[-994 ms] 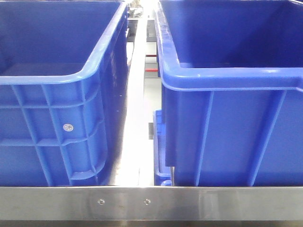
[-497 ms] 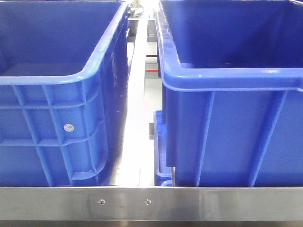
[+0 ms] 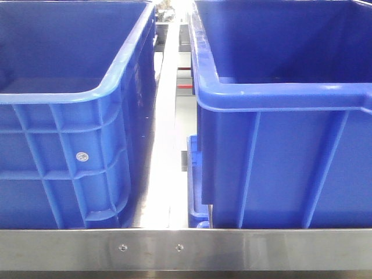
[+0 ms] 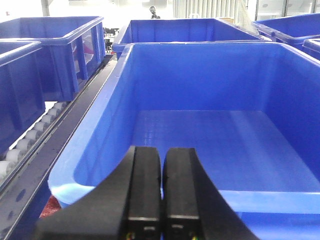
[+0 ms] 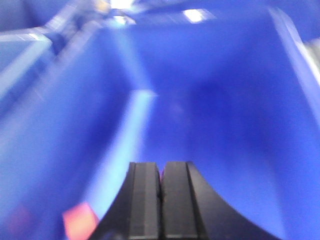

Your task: Pick red cube and place on left shelf

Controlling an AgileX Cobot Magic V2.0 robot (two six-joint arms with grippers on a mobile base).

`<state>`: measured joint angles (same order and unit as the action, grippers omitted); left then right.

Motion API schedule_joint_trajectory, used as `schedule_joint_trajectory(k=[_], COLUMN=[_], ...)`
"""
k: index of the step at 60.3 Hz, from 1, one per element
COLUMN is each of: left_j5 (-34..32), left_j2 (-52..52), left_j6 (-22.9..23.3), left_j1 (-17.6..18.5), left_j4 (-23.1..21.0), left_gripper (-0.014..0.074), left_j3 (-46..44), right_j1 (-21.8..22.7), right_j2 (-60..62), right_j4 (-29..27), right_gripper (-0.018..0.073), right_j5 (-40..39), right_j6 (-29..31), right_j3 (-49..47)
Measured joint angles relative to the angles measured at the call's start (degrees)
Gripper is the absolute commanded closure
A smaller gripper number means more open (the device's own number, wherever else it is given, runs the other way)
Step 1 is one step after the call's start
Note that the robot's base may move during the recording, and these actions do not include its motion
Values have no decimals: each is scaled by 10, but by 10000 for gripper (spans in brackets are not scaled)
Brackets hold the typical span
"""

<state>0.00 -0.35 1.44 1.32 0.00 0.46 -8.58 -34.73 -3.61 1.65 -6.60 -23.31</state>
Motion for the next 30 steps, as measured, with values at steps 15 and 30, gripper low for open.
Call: schedule_joint_trajectory(k=[15,30], left_j5=[0,0], left_j2=[0,0], left_j6=[0,0], left_j1=[0,0], left_j4=[0,0], left_gripper=[495,495], left_j3=[0,0], right_j1=[67,102], right_j2=[160,277], right_j4=[-13,-14], right_gripper=[511,511], right_j5=[-44,-70], right_j6=[0,0], right_j3=[176,244])
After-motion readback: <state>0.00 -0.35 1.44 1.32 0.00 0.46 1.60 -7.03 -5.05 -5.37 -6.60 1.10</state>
